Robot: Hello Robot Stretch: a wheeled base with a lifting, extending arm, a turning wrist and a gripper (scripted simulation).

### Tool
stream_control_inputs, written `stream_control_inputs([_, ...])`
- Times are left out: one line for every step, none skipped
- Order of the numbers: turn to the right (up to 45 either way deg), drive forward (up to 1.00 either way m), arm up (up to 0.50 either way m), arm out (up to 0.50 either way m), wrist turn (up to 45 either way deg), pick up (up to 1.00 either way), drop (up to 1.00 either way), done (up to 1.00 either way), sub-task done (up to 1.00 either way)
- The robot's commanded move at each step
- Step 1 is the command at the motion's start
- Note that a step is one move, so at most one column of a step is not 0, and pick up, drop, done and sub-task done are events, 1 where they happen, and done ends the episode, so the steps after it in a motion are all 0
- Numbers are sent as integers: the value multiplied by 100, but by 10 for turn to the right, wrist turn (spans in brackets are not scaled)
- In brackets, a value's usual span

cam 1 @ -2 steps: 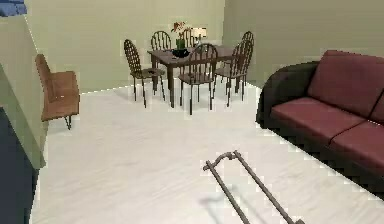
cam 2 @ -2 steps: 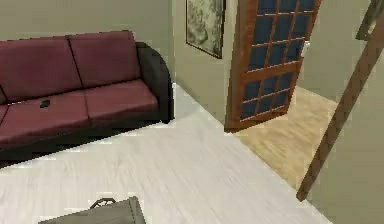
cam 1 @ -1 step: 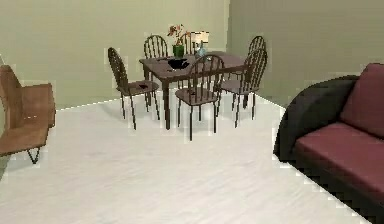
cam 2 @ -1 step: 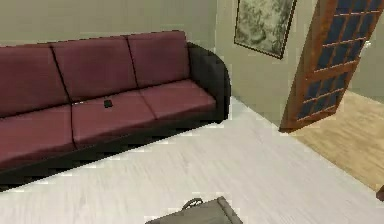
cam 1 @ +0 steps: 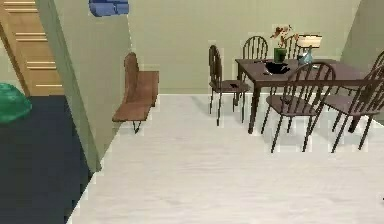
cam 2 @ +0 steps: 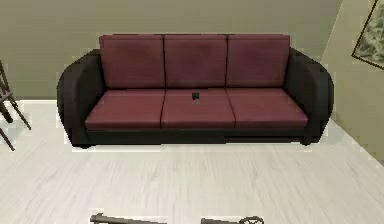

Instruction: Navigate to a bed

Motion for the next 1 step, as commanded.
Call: stream_control_inputs([0,100,0,0,0,0,0,0,0])
